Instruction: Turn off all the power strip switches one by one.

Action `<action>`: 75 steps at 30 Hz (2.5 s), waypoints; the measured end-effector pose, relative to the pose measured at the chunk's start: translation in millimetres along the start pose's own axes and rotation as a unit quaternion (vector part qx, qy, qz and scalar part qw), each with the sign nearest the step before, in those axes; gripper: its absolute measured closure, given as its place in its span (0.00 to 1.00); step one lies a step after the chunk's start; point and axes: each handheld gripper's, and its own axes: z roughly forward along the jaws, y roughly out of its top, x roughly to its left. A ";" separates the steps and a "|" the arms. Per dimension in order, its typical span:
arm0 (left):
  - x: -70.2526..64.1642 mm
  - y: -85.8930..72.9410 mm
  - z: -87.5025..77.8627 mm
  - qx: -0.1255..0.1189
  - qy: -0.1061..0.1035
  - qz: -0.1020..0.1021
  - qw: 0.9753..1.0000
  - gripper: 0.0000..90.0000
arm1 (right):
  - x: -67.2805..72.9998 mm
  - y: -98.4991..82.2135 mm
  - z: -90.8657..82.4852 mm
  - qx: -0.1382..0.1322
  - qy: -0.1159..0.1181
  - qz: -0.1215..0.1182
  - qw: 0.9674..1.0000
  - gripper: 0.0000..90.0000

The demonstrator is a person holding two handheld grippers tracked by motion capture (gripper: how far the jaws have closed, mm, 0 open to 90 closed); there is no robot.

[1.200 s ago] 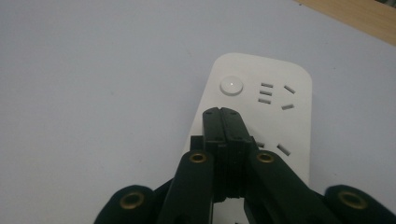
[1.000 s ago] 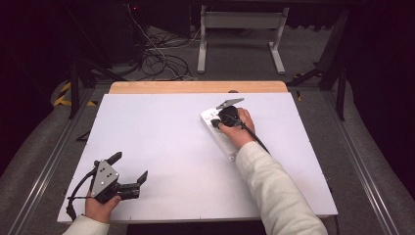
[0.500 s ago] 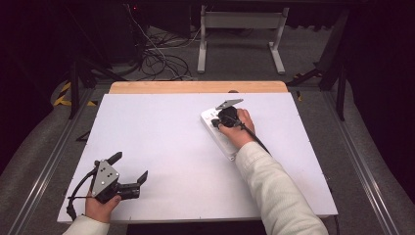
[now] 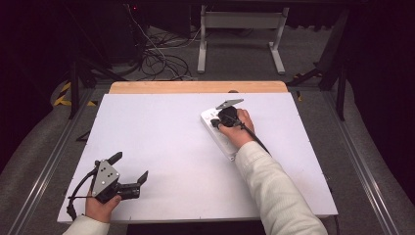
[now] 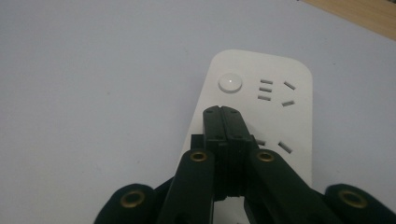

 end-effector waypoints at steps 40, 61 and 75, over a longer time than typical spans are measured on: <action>1.2 0.2 2.4 0.002 -0.001 0.001 1.000 0.02 | 11.4 44.7 -32.5 -0.073 -0.002 -0.003 0.997 1.00; 3.2 -0.7 -0.3 -0.003 -0.003 -0.005 1.000 0.02 | 1.0 42.6 15.3 -0.013 -0.026 0.008 1.000 1.00; 3.1 -0.5 -0.2 -0.001 -0.004 -0.002 1.000 0.02 | -1.3 36.1 26.1 0.016 -0.032 0.006 0.999 1.00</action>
